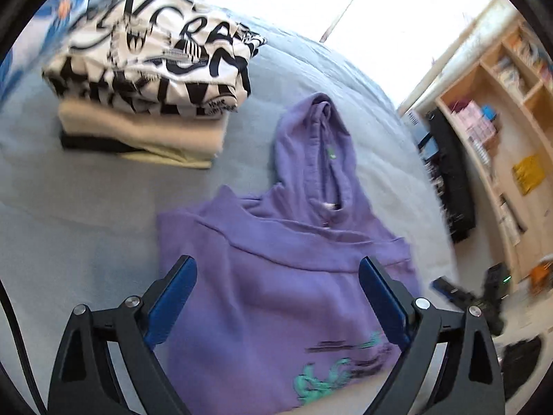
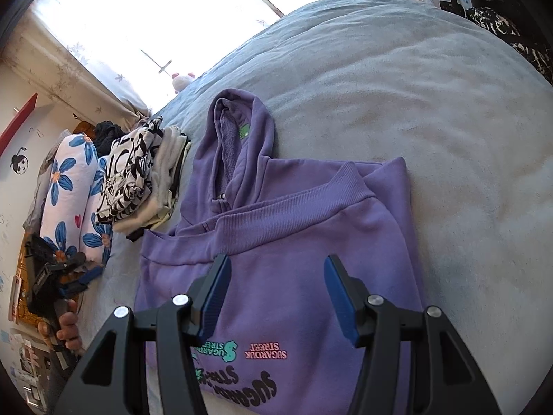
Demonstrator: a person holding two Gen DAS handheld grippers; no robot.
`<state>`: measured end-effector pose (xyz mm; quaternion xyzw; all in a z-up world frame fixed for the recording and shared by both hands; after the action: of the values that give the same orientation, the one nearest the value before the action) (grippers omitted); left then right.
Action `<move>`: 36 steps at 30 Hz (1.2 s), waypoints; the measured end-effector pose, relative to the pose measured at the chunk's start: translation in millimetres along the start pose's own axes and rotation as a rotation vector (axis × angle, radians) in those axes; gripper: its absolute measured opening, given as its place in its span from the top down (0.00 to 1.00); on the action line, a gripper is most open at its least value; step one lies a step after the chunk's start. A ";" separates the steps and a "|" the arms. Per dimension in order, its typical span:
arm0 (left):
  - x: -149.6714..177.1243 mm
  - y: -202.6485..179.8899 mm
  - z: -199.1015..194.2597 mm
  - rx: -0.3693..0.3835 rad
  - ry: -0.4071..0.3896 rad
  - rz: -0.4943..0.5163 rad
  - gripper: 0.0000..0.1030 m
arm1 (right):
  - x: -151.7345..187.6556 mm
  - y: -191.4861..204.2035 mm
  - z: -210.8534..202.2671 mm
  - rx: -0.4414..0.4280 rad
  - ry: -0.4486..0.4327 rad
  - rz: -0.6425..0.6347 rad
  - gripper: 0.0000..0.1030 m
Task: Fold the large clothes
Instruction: 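Grasp the folded ribbed edge with both grippers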
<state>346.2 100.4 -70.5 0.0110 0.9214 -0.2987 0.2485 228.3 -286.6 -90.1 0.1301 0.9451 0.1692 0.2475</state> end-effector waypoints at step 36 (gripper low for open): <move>22.1 43.8 114.9 -0.297 0.096 0.287 0.93 | -18.3 -42.6 88.1 0.302 0.042 -0.291 0.86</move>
<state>386.1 69.7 -184.9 0.1195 0.9551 -0.1202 0.2432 281.9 -308.9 -171.0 0.0243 0.9735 -0.0093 0.2273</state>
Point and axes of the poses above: each gripper's, at about its wrist camera, not at the fingertips, and z roughly the way its jaws point, y to its left, x to its underside, the point moved 6 cm from there along z, roughly the way its jaws point, and after that the axes turned 8 degrees about x, right-handed, at the moved point
